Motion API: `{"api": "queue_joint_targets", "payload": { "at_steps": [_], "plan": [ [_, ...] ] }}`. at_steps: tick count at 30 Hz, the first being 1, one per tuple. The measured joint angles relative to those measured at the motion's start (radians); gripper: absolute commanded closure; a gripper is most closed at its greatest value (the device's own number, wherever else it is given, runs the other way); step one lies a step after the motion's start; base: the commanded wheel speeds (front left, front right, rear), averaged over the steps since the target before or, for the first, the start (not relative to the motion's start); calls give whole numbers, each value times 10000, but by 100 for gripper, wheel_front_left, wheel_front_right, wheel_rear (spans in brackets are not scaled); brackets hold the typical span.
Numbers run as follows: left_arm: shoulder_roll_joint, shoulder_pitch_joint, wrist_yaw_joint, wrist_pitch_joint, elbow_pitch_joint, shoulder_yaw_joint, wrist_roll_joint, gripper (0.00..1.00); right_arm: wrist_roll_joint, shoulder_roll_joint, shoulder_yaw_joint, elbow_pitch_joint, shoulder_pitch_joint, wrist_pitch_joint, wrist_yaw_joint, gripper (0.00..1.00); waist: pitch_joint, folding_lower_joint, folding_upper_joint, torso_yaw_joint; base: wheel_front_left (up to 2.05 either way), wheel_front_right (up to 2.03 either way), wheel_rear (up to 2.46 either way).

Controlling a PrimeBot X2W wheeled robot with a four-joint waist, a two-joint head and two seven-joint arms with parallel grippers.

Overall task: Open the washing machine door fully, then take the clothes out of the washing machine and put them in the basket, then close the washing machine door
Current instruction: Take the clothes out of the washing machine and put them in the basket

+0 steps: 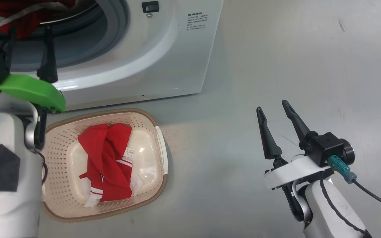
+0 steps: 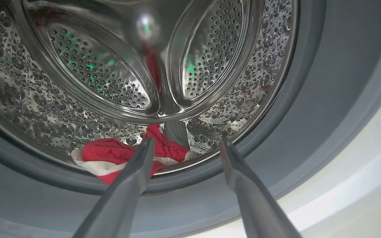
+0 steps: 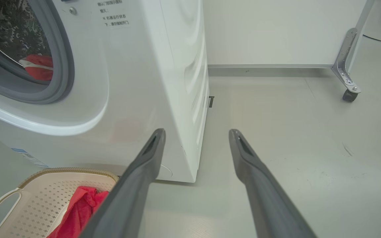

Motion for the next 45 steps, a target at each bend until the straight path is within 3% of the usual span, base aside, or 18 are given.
{"api": "queue_joint_targets", "payload": {
  "at_steps": [22, 26, 42, 43, 44, 45],
  "plan": [
    [1277, -3513, 1151, 2197, 2127, 341, 963, 0, 362, -12, 362, -244, -751, 0, -311, 0, 2060, 0, -1, -656, 0, 0, 0],
    [1758, -3870, 1404, 2393, 2552, 370, 1321, 0, 422, -10, 439, -276, -892, 0, -355, 0, 2416, 0, -1, -769, 0, 0, 0],
    [1808, -4371, 1680, 2640, 3568, 334, 1850, 0, 489, -13, 405, -313, -993, 0, -520, 0, 2874, 0, -1, -809, 0, 0, 0],
    [1779, -4388, 1691, 2604, 3615, 360, 1847, 7, 489, -15, 403, -307, -1010, 0, -520, 0, 2880, 0, 0, -794, 0, 0, 0],
    [1722, -4400, 1695, 2502, 3672, 393, 1841, 41, 487, -13, 384, -299, -1026, 0, -520, 0, 2879, 1, 0, -778, 0, 0, 0],
    [1638, -4405, 1697, 2405, 3739, 387, 1837, 88, 487, -13, 349, -286, -1040, 0, -522, 0, 2871, 1, 0, -755, 0, 0, 0]
  ]
}}
